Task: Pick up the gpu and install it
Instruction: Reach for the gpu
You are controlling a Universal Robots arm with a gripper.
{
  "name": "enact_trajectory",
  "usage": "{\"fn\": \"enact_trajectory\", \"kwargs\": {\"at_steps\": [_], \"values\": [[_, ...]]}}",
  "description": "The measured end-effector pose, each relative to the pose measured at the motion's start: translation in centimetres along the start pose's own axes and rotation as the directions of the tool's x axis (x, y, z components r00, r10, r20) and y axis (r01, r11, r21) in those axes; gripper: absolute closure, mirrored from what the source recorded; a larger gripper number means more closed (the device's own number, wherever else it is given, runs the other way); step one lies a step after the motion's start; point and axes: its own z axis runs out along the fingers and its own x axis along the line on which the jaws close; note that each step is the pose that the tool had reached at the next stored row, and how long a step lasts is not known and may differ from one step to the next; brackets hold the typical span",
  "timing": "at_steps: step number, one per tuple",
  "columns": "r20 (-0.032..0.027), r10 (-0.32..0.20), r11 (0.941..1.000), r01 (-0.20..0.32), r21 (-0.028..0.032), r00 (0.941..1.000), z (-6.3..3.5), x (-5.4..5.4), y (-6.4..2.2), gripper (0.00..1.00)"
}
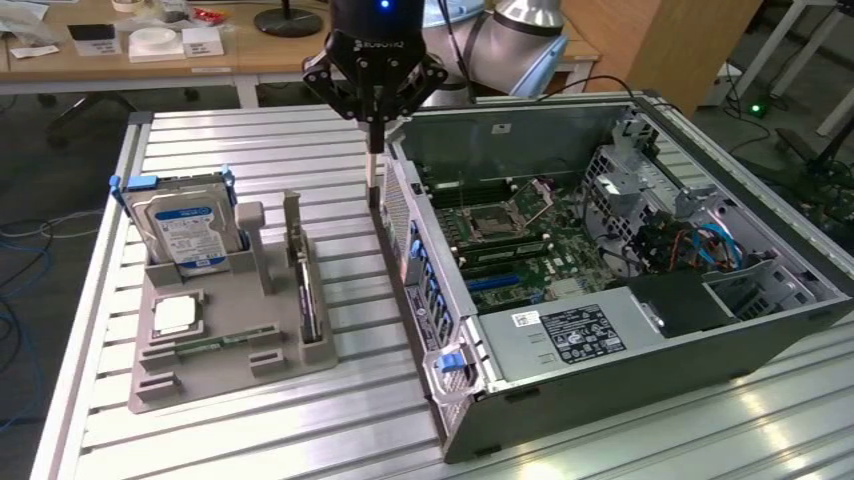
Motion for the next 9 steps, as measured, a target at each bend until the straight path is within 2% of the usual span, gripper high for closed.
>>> {"fn": "enact_trajectory", "kwargs": {"at_steps": [9], "values": [[-0.0002, 0.000, 1.0000, 0.000, 0.0001, 1.0000, -0.03, 1.3, -0.10, 0.89]]}}
